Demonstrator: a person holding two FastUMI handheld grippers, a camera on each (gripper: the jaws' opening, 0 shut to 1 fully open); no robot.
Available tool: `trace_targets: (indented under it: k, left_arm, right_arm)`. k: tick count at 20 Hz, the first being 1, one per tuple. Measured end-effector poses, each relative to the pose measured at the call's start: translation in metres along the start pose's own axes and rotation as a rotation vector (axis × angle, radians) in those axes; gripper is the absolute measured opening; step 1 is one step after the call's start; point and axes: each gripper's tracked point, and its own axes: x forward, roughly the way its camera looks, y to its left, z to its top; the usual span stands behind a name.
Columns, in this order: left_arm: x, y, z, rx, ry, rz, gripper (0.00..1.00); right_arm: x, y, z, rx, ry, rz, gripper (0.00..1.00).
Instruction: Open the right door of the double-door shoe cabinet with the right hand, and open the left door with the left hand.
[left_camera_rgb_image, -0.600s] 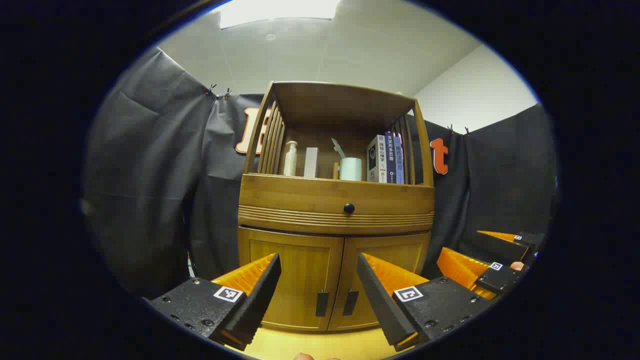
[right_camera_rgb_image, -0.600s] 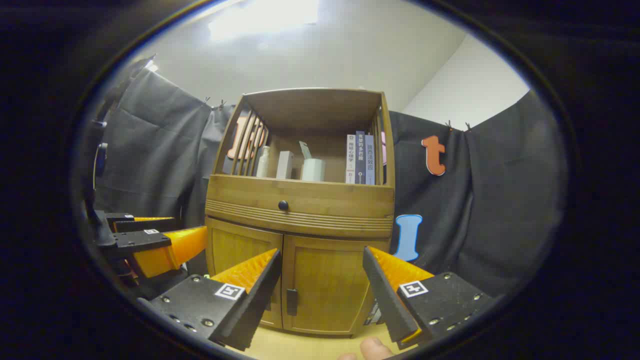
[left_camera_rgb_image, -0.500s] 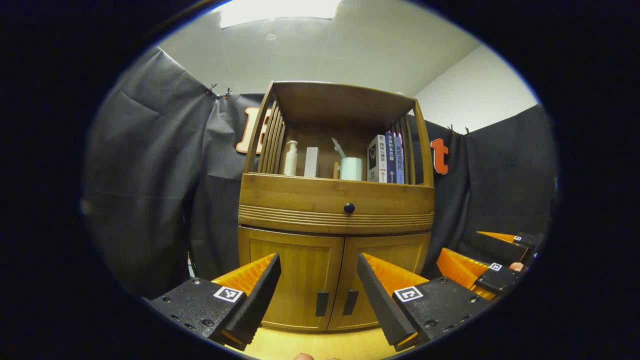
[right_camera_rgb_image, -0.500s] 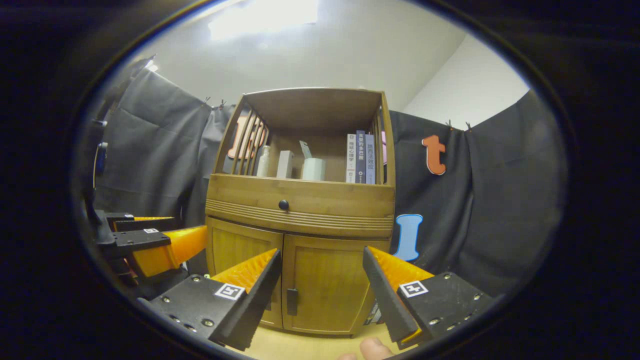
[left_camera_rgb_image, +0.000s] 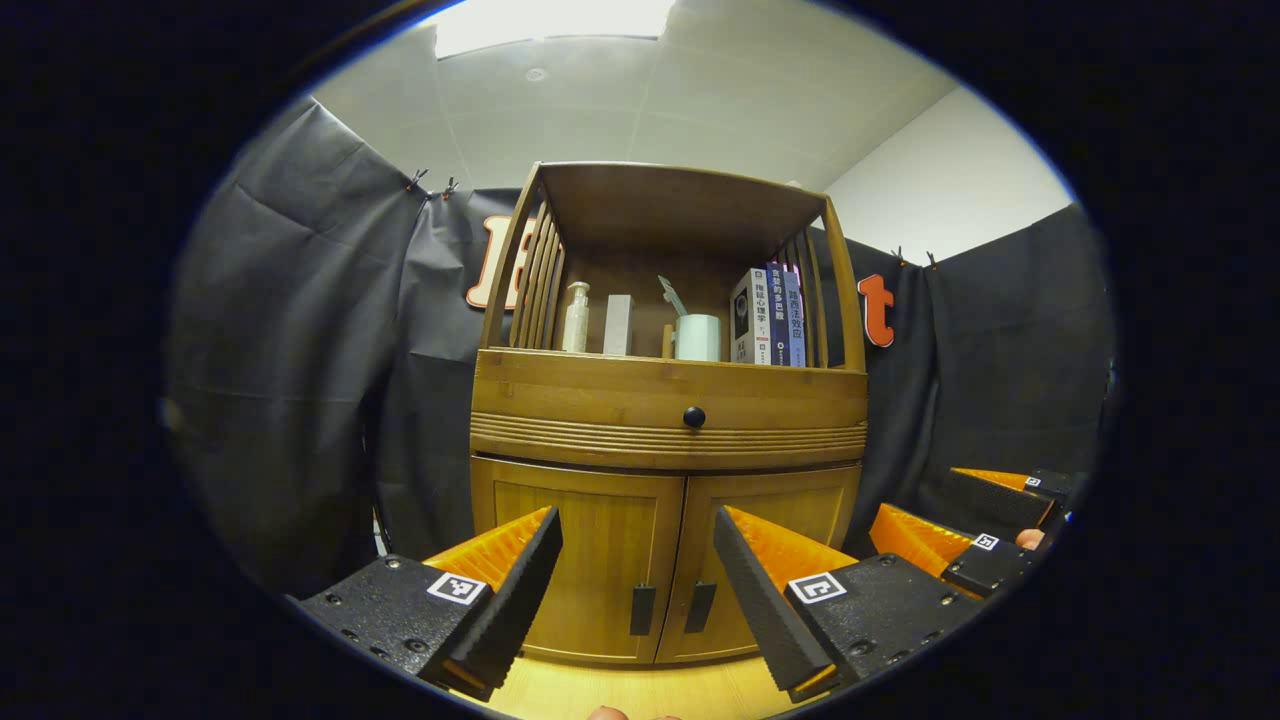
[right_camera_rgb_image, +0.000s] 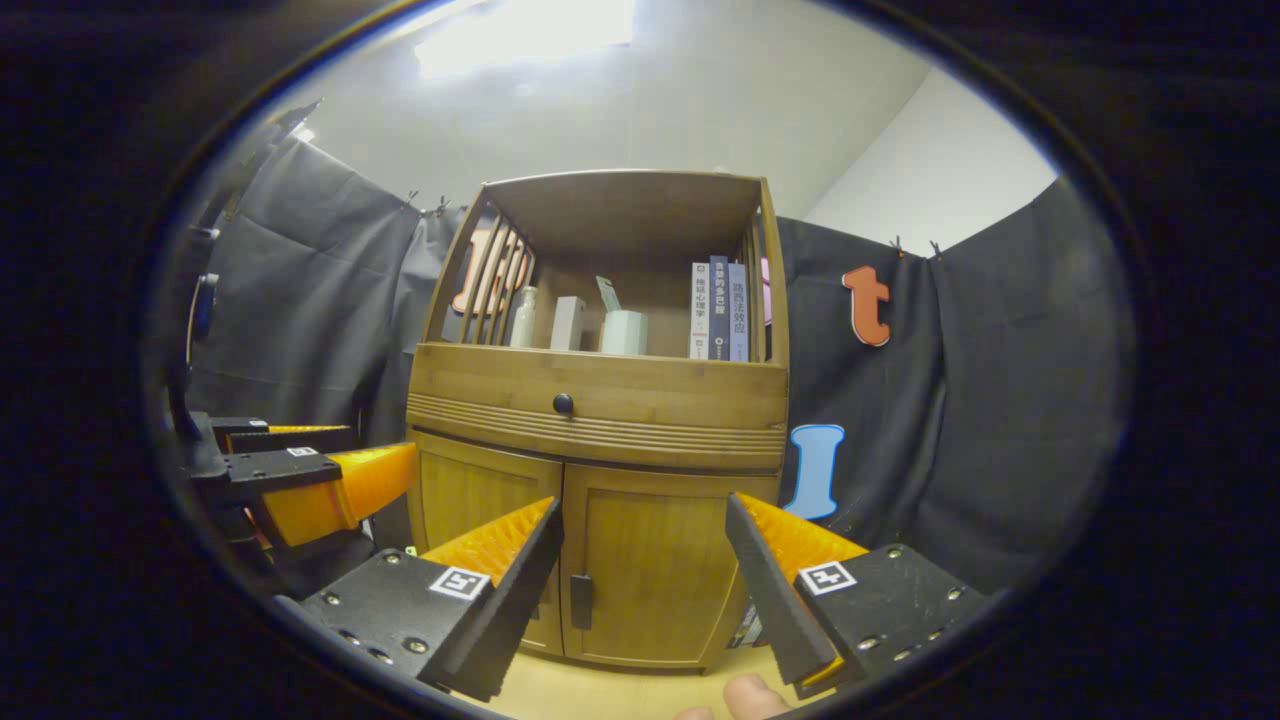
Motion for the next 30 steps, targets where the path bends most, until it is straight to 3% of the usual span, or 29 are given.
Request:
trace_targets:
  k: [6, 11, 19, 23, 26, 27, 28, 30]
  left_arm:
    - [0.005, 0.007, -0.001, 0.002, -0.002, 0.011, 0.94]
    - [0.004, 0.033, -0.004, 0.018, 0.009, 0.062, 0.94]
    - [-0.016, 0.112, -0.004, 0.071, 0.027, 0.268, 0.92]
    - [-0.034, 0.151, -0.005, 0.105, 0.045, 0.371, 0.92]
    - [-0.047, 0.174, -0.008, 0.126, 0.060, 0.442, 0.92]
    - [-0.053, 0.180, -0.010, 0.129, 0.066, 0.463, 0.92]
    - [-0.058, 0.185, -0.011, 0.129, 0.071, 0.482, 0.92]
    - [-0.063, 0.194, -0.012, 0.125, 0.078, 0.512, 0.94]
  right_arm:
    - [0.012, 0.001, -0.019, 0.004, 0.035, 0.006, 0.94]
    - [0.043, 0.016, -0.063, 0.029, 0.099, 0.030, 0.94]
    - [0.105, 0.058, -0.149, 0.020, 0.231, 0.110, 0.97]
    - [0.137, 0.070, -0.195, 0.002, 0.304, 0.103, 0.97]
    - [0.159, 0.075, -0.226, -0.011, 0.371, 0.090, 0.87]
    - [0.166, 0.076, -0.234, -0.021, 0.384, 0.090, 0.75]
    - [0.174, 0.077, -0.243, -0.032, 0.396, 0.085, 0.71]
    - [0.180, 0.084, -0.262, -0.054, 0.431, 0.083, 0.71]
